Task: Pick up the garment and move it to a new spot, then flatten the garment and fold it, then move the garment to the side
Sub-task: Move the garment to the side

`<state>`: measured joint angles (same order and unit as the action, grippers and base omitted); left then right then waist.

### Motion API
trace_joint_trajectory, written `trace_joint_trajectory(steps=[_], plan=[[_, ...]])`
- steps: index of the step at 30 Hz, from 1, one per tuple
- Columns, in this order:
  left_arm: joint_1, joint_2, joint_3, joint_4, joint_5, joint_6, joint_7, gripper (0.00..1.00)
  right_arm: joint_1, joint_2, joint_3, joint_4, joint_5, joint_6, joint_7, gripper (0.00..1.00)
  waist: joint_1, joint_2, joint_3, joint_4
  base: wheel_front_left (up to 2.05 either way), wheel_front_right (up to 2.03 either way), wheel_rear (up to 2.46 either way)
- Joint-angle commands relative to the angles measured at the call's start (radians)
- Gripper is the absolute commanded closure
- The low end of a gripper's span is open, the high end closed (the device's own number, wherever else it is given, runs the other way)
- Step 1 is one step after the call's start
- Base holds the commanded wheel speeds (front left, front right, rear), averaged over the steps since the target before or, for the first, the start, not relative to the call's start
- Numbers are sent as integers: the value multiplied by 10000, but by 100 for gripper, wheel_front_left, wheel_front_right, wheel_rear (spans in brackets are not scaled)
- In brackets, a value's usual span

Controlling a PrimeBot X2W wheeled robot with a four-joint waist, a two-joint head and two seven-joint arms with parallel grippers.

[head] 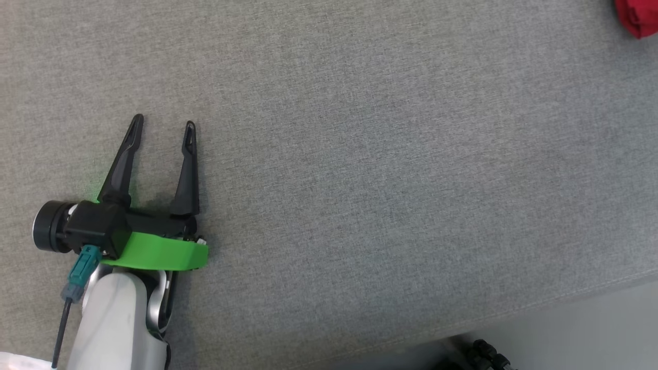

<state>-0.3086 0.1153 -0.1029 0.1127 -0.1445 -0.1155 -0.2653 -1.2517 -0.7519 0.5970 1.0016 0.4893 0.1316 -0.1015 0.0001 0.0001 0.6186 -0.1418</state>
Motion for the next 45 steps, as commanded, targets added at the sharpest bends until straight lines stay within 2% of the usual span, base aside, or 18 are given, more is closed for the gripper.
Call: trace_joint_trajectory(steps=[1,2,3,4,5,12,17,24,32,40,45], plan=[[-159,37,-34,187,-72,-10,20,0,-220,12,36,149,-108,-17,-106,100,-1,-1,30,73,0,0,0],[-135,30,-43,192,-85,20,20,0,-303,13,63,270,-223,-17,-197,88,-1,-1,31,97,0,0,0],[-116,17,-50,198,-96,35,20,0,-384,0,71,360,-345,-17,-284,66,-1,-1,34,117,0,0,0],[-102,4,-71,214,-108,44,20,0,-483,0,76,516,-478,-17,-362,11,-1,-1,30,147,0,0,0],[-98,-8,-86,242,-118,51,22,0,-538,-5,88,641,-592,-17,-452,0,-1,-1,16,175,0,0,0],[47,-166,-67,411,-244,102,20,0,-804,272,-54,1343,-1385,-17,-1267,0,-1,-1,-601,371,0,0,0],[459,-293,161,602,-456,175,12,0,-80,923,-675,1033,-1051,-17,-1618,0,-1,-1,-1713,602,0,0,0],[1263,-370,600,926,-590,275,11,0,1995,1570,-2117,-1265,-985,-16,-1634,0,-1,-1,-3122,996,0,0,0],[2000,-355,982,1123,-585,263,13,0,5300,3061,-3973,-3951,-1687,-16,-1638,0,-1,-1,-4286,1292,0,0,0],[2419,-428,1166,1309,-608,281,11,0,7998,4314,-4704,-5757,-2137,-16,-1639,0,-1,-1,-5137,1398,0,0,0],[2574,-451,1196,1404,-584,245,13,0,9357,4818,-4823,-6529,-2146,-16,-1639,0,-1,-1,-5493,1406,0,0,0]])
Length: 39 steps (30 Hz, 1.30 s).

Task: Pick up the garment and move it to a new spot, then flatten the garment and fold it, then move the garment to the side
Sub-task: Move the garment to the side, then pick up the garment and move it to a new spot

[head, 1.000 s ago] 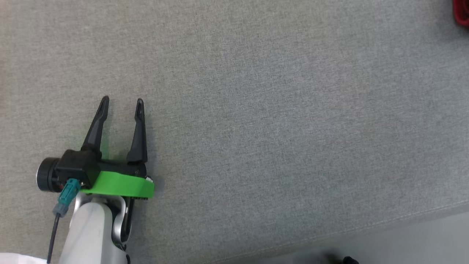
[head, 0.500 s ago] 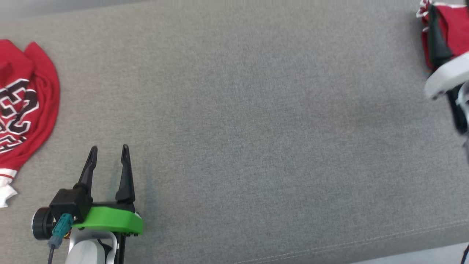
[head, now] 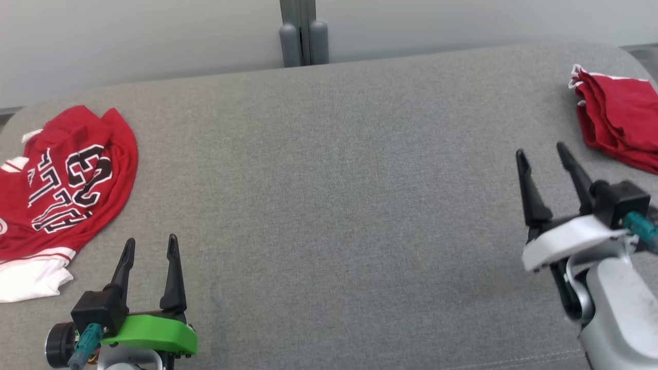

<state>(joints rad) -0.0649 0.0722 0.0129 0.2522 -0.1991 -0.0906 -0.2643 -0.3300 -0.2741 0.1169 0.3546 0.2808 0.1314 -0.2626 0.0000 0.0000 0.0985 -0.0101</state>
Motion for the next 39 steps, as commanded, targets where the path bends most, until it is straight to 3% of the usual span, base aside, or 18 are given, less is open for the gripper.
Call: trace_joint_trajectory(steps=[1,17,39], plan=[[172,-21,42,29,-28,-10,3,0,403,137,-74,-218,-64,-14,-29,0,0,0,-345,86,0,0,0],[469,-58,57,277,-42,-89,3,0,3100,1536,-665,-1550,-607,-12,-29,0,0,0,-1019,239,0,0,0],[375,-68,125,367,12,-135,2,0,3421,1891,-925,-1548,-759,-12,-30,0,0,0,-1065,330,0,0,0]])
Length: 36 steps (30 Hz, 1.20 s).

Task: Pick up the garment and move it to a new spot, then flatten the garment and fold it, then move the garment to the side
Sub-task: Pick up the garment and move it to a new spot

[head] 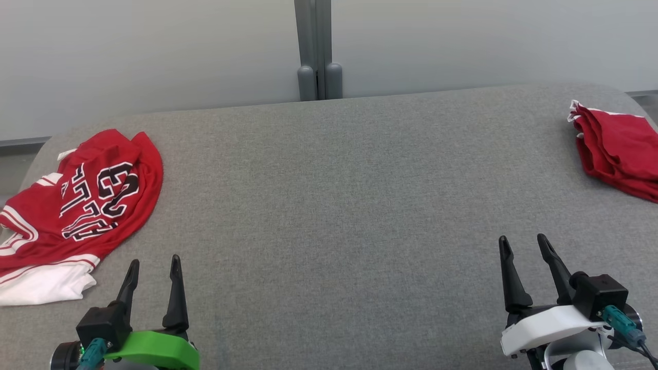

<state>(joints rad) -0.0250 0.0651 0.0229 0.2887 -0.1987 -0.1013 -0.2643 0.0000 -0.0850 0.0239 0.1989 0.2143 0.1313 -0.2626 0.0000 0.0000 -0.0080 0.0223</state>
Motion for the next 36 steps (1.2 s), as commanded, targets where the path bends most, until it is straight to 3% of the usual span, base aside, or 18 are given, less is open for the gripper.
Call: trace_joint_trajectory(steps=[1,12,36], plan=[[-21,1,29,3,19,-30,2,0,128,6,9,13,-95,-10,-30,0,0,0,-2,23,0,0,0],[-129,109,106,49,42,4,2,0,224,76,84,59,37,-10,-30,0,0,0,-40,828,0,0,0],[41,427,320,56,-175,204,3,0,10,215,267,372,100,-10,-30,0,0,0,180,4701,0,0,0]])
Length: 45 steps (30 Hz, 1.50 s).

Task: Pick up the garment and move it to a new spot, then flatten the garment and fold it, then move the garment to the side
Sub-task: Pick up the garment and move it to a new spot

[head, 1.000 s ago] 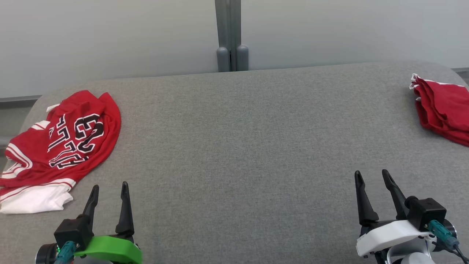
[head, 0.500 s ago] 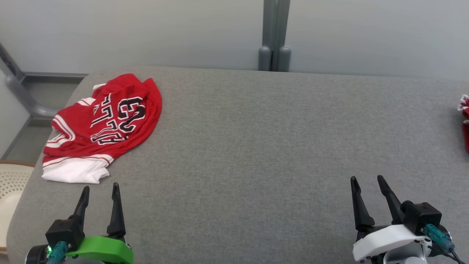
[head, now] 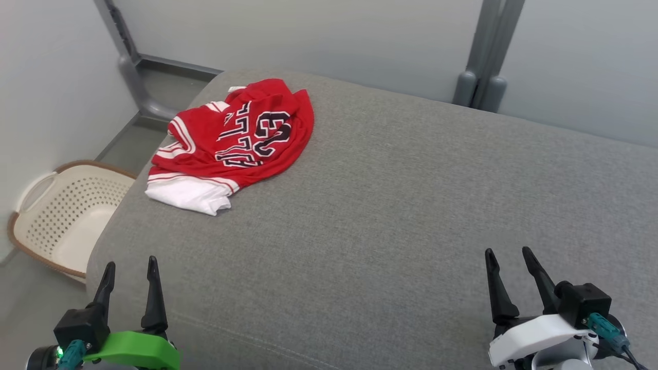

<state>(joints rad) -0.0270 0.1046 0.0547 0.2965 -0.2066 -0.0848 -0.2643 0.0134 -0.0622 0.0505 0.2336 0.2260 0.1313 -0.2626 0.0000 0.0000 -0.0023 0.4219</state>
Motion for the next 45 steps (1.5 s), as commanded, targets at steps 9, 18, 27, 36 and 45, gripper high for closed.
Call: trace_joint_trajectory(steps=[9,18,27,36,45], plan=[[321,51,273,-226,-166,167,2,0,-390,-63,281,182,-4,-10,-30,0,0,0,206,963,0,0,0],[62,54,219,-97,-196,122,2,0,-265,-105,250,189,-15,-10,-28,0,0,0,225,619,0,0,0],[-1793,429,263,227,-395,-48,3,0,-892,-606,224,-133,-276,-10,19,0,0,0,1423,-675,0,0,0],[-4906,998,544,966,-788,-218,3,0,-1473,-1133,-309,-1044,-571,-10,297,0,0,0,3434,-2369,0,0,0],[-7670,1925,672,2763,-1305,-373,221,0,-1554,-1221,-953,-2333,-840,-10,573,0,0,0,4884,-3378,0,0,0]])
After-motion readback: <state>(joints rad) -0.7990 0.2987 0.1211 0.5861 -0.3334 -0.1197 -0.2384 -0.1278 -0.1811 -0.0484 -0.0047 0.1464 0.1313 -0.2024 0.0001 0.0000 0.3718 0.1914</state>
